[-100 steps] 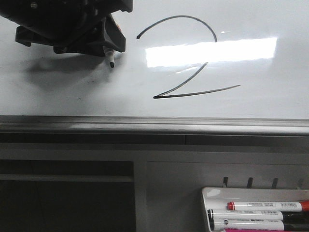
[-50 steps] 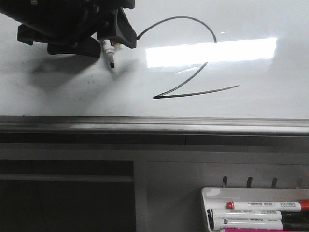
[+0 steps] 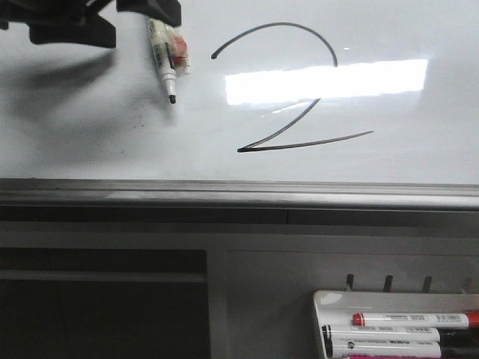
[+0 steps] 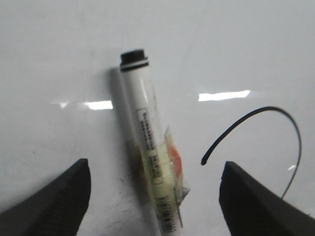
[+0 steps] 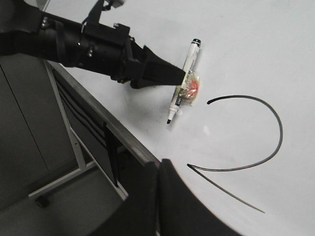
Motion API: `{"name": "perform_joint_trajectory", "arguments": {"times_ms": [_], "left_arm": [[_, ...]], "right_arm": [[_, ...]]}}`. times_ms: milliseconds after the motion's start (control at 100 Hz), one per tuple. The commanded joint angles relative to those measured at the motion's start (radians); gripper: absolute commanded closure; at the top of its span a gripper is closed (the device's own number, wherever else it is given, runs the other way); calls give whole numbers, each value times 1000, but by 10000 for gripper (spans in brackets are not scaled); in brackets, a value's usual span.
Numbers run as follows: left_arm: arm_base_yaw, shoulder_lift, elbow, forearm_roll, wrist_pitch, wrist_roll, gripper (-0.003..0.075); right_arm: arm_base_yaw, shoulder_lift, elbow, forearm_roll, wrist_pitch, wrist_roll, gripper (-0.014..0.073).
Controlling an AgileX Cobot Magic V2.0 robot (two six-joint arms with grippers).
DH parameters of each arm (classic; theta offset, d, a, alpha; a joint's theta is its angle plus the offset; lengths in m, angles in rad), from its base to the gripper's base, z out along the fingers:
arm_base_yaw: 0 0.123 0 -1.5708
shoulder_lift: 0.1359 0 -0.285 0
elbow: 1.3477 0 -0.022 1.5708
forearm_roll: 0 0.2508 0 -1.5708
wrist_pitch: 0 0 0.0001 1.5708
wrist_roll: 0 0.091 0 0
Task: Write number 2 on whiteboard
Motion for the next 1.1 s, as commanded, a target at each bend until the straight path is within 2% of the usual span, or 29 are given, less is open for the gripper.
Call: {"name": "perform_joint_trajectory", "arguments": {"times_ms": [0, 110, 280, 370, 470, 570, 660, 1090], "left_arm": [[1, -81, -26, 28, -26, -3, 226], [1, -166, -24, 109, 23, -3, 286], [1, -383, 66, 186, 49, -3, 489], [1, -525, 162, 233, 60, -3, 599], [1, -671, 280, 269, 64, -3, 741], [1, -779, 370, 270, 62, -3, 741], [1, -845, 428, 270, 62, -3, 741], [1, -893, 486, 270, 62, -3, 741]], "right_arm": [[-5, -6, -25, 37, -48, 1, 664], [-5, -43, -25, 37, -47, 1, 664], [-5, -196, 12, -83, -73, 1, 664], [-5, -312, 95, -148, -149, 1, 664], [-5, -439, 224, -140, -291, 3, 664], [-5, -531, 349, -102, -405, 3, 664], [-5, -583, 409, -94, -422, 3, 664], [-5, -605, 423, -94, -406, 3, 664]]}}
